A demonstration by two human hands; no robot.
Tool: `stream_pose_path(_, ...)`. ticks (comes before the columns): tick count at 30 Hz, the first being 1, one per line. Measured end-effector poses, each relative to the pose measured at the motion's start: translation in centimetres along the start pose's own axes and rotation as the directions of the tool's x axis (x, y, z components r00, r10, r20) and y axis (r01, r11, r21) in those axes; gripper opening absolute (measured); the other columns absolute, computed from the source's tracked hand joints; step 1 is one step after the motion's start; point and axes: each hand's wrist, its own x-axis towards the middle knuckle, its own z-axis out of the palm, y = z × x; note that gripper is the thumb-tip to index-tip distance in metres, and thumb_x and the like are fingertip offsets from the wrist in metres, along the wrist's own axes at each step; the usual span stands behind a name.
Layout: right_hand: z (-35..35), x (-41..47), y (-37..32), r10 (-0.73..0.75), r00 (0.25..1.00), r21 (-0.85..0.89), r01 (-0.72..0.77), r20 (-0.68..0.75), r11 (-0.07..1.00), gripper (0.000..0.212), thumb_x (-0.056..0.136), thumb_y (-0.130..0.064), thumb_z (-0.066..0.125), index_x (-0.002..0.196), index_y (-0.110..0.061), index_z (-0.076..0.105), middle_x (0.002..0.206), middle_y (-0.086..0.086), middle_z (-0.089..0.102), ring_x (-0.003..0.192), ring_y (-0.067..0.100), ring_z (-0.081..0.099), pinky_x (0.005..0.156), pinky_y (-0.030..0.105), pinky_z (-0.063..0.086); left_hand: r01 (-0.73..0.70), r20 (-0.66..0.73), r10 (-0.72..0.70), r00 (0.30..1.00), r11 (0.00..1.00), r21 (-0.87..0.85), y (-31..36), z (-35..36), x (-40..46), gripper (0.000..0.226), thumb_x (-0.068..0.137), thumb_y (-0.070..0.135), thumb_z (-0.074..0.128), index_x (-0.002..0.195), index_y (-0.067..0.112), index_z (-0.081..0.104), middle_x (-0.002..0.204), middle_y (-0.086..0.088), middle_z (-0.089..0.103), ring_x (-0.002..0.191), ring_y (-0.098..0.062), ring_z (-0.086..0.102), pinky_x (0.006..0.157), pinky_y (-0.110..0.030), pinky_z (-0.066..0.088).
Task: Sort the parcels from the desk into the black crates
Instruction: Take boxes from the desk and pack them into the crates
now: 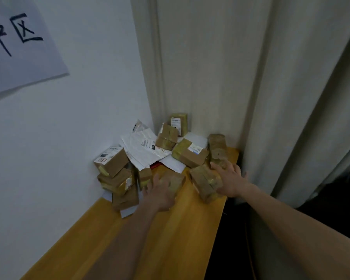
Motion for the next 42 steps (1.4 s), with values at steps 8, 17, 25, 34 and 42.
stream_pose_path(8,2.3,6.1,-0.7,0.039,0.984,-0.042,-0.032,0.173,0.999,0.104,0.087,-0.037,0.071,0.154,-0.045,-0.008,0.163,0.002,-0.02,0.15,0.035,-0.012,0.117,0.066,0.004,0.046,0.15,-0.038,0.988,0.998,-0.051,-1.3,2.3,5.5,0.093,0.093,0.045,0.058,0.156,0.027,-0.009,0.162,-0.008,-0.019,0.148,-0.037,-0.013,0.121,-0.051,0.008)
stream_pose_path(17,4.4,15.3,-1.2,0.0,0.96,-0.047,0.014,0.281,0.999,0.104,0.087,-0.032,0.071,0.153,-0.044,-0.008,0.162,-0.001,-0.02,0.149,0.034,-0.008,0.117,0.064,0.009,0.188,0.127,-0.172,0.977,0.974,-0.126,-5.0,2.1,9.9,0.087,0.093,0.043,0.061,0.156,0.022,0.005,0.162,-0.013,-0.003,0.149,-0.038,-0.001,0.117,-0.052,0.022)
stream_pose_path(25,7.7,22.3,0.9,0.041,0.916,0.021,-0.054,0.399,0.998,0.122,0.081,-0.046,0.073,0.145,-0.046,-0.03,0.161,0.003,-0.027,0.148,0.04,-0.014,0.117,0.063,0.007,0.294,0.123,-0.277,0.953,0.943,-0.158,-4.7,1.5,13.6,0.083,0.096,0.036,0.059,0.157,0.02,0.004,0.159,-0.015,0.0,0.146,-0.034,0.015,0.114,-0.04,0.031)
stream_pose_path(34,12.5,26.8,1.4,0.167,0.842,0.017,-0.204,0.513,0.979,0.14,0.068,-0.051,0.085,0.147,-0.039,-0.03,0.155,0.013,-0.033,0.144,0.051,0.0,0.111,0.061,0.031,0.365,0.227,-0.322,0.919,0.913,-0.183,-4.5,2.3,15.2,0.077,0.097,0.031,0.058,0.156,0.019,0.01,0.16,-0.013,0.004,0.148,-0.031,0.014,0.108,-0.035,0.033)
stream_pose_path(42,10.4,28.0,0.9,0.155,0.788,-0.146,-0.083,0.596,0.986,0.125,0.078,-0.061,0.072,0.155,-0.018,-0.017,0.159,0.022,-0.012,0.146,0.045,0.008,0.114,0.046,0.032,0.451,0.285,-0.402,0.87,0.882,-0.134,-4.8,1.9,14.4,0.069,0.1,0.034,0.054,0.155,0.018,0.016,0.158,-0.013,0.01,0.143,-0.031,0.025,0.107,-0.033,0.033)
